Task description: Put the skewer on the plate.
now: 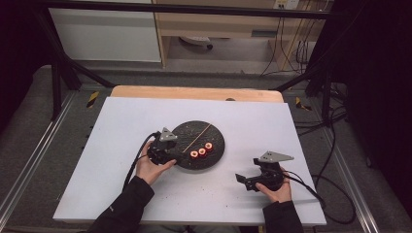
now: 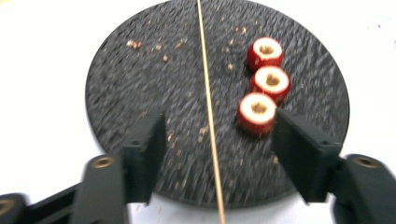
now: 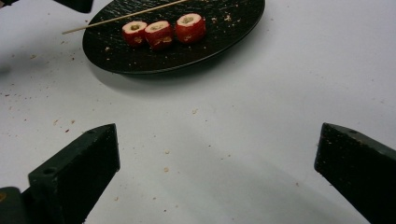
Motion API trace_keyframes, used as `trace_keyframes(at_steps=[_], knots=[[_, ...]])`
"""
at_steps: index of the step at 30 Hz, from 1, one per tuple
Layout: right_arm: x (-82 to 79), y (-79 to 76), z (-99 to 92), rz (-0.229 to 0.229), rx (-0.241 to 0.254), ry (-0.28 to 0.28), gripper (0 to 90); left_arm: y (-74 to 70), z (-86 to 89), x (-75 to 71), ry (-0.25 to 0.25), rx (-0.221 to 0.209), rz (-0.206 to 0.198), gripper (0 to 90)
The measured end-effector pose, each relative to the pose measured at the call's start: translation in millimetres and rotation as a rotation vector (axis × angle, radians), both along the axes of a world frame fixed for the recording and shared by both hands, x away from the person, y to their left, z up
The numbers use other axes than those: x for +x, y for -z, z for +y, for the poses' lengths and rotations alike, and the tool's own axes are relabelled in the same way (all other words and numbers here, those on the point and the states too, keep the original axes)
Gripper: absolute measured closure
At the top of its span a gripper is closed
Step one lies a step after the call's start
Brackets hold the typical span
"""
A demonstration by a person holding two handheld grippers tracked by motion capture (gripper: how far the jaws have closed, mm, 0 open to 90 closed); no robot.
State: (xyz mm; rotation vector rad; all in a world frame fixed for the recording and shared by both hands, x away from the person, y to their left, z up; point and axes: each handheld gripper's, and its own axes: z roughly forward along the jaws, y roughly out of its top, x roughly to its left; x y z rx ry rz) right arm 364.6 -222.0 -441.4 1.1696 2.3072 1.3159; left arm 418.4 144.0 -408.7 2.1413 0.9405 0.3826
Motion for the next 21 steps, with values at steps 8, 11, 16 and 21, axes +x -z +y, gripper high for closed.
trace_keyframes(at_steps=[8, 11, 16, 21], knots=[[0.0, -0.4, -1.0, 0.004, 0.003, 0.004, 0.7, 5.1, 35.3, -19.8, 0.009, -0.012, -0.013, 13.0], [0.2, 0.2, -0.9, 0.008, -0.002, 0.0, 0.7, 7.4, 50.8, -28.0, -0.002, -0.017, -0.028, 8.0], [0.4, 1.5, -0.7, 0.013, -0.008, 0.001, 0.7, 10.9, 75.3, -41.9, -0.02, -0.018, -0.048, 4.7], [-0.8, 2.3, -0.7, 0.013, -0.011, -0.001, 0.7, 20.6, 97.7, -54.2, -0.04, -0.032, -0.045, 3.6]])
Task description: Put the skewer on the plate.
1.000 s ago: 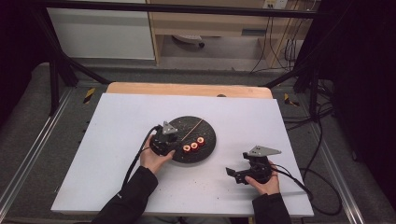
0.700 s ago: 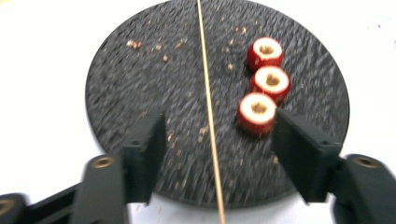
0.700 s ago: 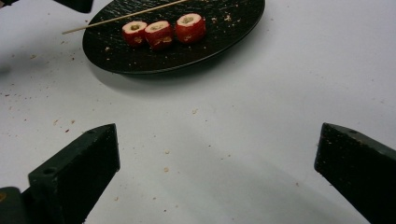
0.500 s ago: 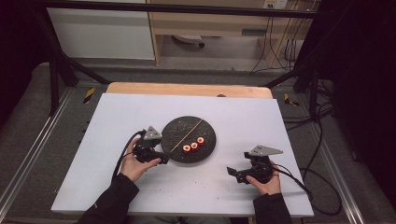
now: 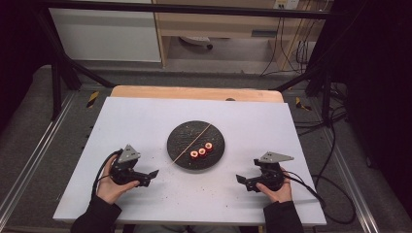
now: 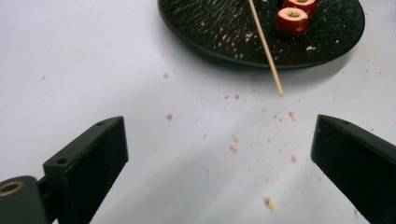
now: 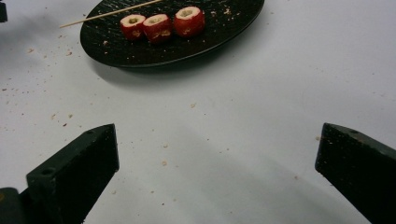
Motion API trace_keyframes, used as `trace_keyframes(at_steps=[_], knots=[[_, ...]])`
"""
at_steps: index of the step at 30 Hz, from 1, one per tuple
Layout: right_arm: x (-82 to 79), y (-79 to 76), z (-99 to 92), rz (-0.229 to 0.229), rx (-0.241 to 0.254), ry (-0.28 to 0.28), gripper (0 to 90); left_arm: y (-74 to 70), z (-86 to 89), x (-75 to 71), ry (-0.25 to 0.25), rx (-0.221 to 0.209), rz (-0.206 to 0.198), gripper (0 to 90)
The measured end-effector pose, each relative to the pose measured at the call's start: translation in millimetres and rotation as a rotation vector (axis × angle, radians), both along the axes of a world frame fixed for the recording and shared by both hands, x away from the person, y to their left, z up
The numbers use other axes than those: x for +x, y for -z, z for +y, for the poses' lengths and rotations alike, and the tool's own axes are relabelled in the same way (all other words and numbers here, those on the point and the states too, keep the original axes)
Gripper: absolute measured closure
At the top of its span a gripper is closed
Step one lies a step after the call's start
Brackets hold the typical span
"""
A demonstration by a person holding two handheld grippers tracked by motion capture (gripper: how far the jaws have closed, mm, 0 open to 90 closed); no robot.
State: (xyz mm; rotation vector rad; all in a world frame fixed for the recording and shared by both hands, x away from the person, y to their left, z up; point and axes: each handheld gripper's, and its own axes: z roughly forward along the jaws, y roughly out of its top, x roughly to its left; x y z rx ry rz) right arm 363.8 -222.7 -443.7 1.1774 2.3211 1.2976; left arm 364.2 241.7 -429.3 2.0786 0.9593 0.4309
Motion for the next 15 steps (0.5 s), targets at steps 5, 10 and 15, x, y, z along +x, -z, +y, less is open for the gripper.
trace_keyframes(at_steps=[5, 10, 15], knots=[[-0.9, 3.1, 0.5, 0.011, -0.018, -0.004, 0.7, 12.9, 15.3, -7.7, -0.007, -0.014, 0.0, 3.5], [-1.2, 6.3, -0.2, 0.018, -0.028, -0.015, 0.7, 18.0, 19.8, -10.8, -0.01, -0.003, -0.003, 3.3], [-1.1, 7.8, 0.4, 0.021, -0.043, -0.027, 0.8, 18.1, 17.4, -10.6, -0.008, 0.004, -0.009, 3.4]])
